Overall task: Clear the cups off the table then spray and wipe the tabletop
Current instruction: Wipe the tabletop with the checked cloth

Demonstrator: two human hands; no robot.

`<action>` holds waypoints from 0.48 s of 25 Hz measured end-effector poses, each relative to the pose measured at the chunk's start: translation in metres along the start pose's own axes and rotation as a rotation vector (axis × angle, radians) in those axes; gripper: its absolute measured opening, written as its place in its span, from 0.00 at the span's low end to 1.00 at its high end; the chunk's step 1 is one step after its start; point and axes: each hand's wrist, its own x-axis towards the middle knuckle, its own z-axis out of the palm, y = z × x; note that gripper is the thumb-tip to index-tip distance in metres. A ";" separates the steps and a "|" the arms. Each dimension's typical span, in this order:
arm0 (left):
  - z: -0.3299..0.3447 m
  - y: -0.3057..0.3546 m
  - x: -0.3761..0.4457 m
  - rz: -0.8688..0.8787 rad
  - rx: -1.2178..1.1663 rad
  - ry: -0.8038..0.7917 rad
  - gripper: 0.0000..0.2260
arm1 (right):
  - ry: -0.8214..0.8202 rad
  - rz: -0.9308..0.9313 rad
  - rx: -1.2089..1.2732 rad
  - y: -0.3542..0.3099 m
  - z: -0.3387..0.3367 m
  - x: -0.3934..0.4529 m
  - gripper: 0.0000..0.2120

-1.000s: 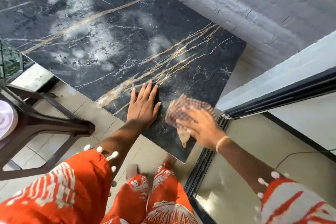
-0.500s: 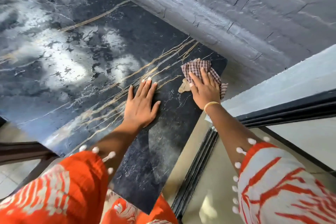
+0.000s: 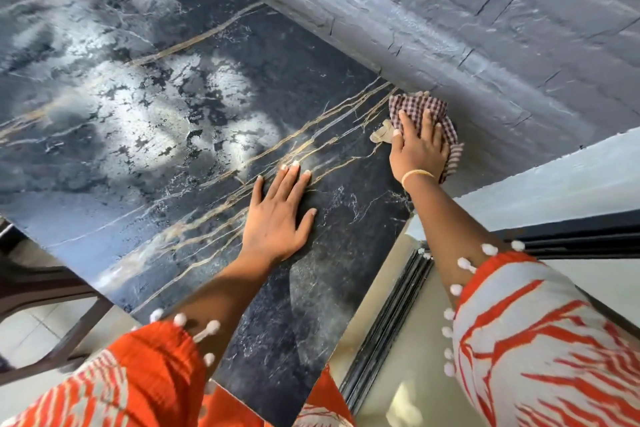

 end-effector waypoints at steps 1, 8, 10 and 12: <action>-0.002 0.000 0.000 0.001 -0.002 -0.003 0.29 | 0.005 0.069 0.031 -0.008 0.002 -0.008 0.23; -0.009 -0.001 0.002 0.034 -0.046 -0.043 0.30 | 0.068 0.151 0.042 -0.075 0.044 -0.133 0.24; -0.014 -0.010 -0.001 0.108 -0.137 -0.040 0.28 | 0.086 0.135 -0.007 -0.082 0.054 -0.161 0.24; -0.024 -0.037 -0.005 0.181 -0.212 0.004 0.26 | 0.103 0.185 0.002 -0.087 0.058 -0.171 0.23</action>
